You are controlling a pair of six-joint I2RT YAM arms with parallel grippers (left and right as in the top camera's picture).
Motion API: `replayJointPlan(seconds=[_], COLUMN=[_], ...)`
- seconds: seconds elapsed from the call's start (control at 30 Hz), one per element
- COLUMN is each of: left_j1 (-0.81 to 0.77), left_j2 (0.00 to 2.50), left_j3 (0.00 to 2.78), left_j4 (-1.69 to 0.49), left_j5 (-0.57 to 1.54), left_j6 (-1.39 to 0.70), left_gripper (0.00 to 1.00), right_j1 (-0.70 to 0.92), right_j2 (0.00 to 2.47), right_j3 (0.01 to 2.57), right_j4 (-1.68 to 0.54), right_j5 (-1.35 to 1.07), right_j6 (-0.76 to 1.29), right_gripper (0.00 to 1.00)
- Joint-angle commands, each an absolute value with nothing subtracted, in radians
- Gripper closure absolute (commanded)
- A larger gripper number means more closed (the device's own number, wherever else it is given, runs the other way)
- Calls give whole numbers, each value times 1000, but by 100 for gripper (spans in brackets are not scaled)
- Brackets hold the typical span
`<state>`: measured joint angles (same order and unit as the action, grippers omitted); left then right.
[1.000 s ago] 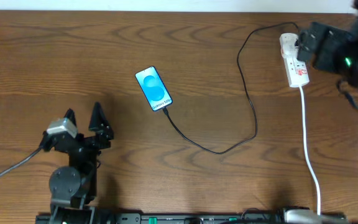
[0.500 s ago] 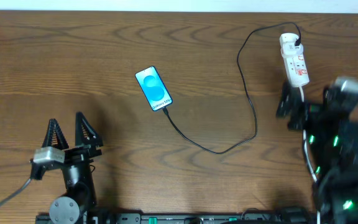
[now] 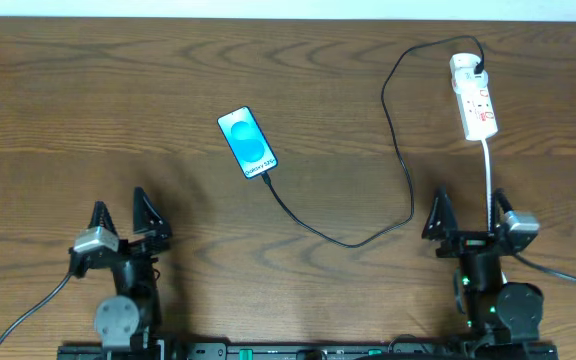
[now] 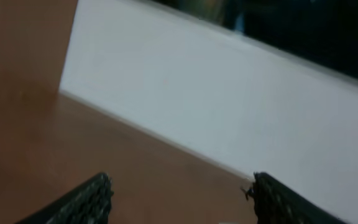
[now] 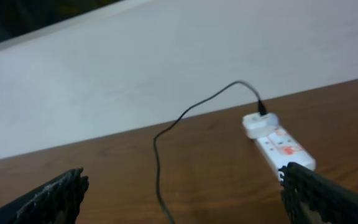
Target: Plug charger to phone and switch on socket
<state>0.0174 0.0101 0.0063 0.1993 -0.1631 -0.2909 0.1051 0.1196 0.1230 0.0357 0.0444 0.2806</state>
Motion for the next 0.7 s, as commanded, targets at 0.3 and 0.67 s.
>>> replayJointPlan(seconds=[0.3, 0.67], left_j1=[23, 23], left_j2=[1, 1], left_j3=[4, 4], left_j4=[-63, -62], left_j5=[-147, -146], left_j6=[-258, -255], left_gripper=[27, 27], right_j1=[135, 134], right_j2=[74, 70], right_j3=[5, 5], right_j4=[47, -69], right_j5=[35, 66], right_j6=[283, 245], right_gripper=[1, 1])
